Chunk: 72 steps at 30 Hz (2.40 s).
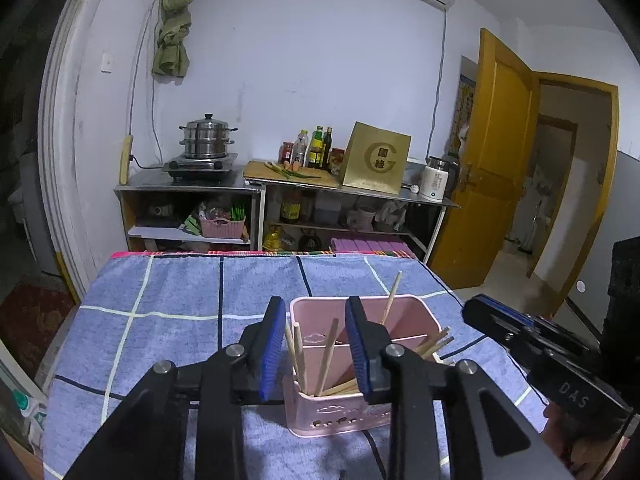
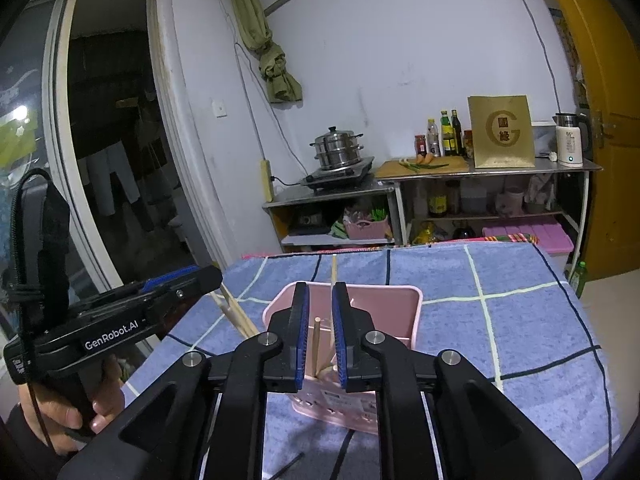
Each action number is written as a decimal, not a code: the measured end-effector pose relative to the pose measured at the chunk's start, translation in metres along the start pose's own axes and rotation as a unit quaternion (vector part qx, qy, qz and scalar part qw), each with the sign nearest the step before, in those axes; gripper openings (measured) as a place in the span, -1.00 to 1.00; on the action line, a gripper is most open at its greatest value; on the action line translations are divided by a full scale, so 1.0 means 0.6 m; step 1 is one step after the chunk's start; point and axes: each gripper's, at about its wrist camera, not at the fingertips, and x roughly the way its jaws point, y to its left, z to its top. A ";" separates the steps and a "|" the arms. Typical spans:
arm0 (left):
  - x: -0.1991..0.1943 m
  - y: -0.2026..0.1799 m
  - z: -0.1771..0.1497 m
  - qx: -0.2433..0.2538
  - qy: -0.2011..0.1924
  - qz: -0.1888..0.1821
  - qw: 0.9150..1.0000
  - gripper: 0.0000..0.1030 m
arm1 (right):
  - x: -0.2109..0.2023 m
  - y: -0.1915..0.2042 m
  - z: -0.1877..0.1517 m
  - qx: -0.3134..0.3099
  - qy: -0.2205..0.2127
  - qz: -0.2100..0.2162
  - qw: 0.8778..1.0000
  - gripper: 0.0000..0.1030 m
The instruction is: Organize utensils
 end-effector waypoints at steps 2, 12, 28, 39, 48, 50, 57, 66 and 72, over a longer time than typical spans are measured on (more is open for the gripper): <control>-0.010 0.000 -0.001 -0.002 -0.003 -0.002 1.000 -0.40 | -0.007 0.000 -0.001 0.000 -0.002 0.000 1.000 -0.77; -0.082 0.004 -0.044 -0.012 -0.015 -0.010 1.000 -0.40 | -0.066 0.003 -0.037 -0.011 -0.006 -0.009 1.000 -0.76; -0.158 0.019 -0.206 -0.013 0.029 -0.011 0.999 -0.40 | -0.131 0.025 -0.149 -0.022 0.025 -0.016 0.999 -0.76; -0.192 0.015 -0.294 -0.019 0.053 -0.007 0.998 -0.40 | -0.162 0.043 -0.222 -0.024 0.046 -0.015 0.999 -0.76; -0.192 0.018 -0.319 -0.012 0.072 0.001 0.997 -0.39 | -0.162 0.050 -0.245 -0.019 0.063 -0.015 0.998 -0.76; -0.188 0.021 -0.321 -0.013 0.077 0.002 0.997 -0.40 | -0.158 0.053 -0.249 -0.019 0.069 -0.014 0.997 -0.76; -0.156 0.036 -0.319 -0.005 0.105 0.016 0.994 -0.39 | -0.135 0.061 -0.262 -0.018 0.090 -0.010 0.996 -0.76; -0.073 0.063 -0.319 0.002 0.172 0.030 0.985 -0.39 | -0.076 0.063 -0.277 0.000 0.142 -0.005 0.990 -0.76; -0.033 0.067 -0.315 0.015 0.198 0.029 0.980 -0.39 | -0.039 0.062 -0.280 0.022 0.167 0.000 0.986 -0.76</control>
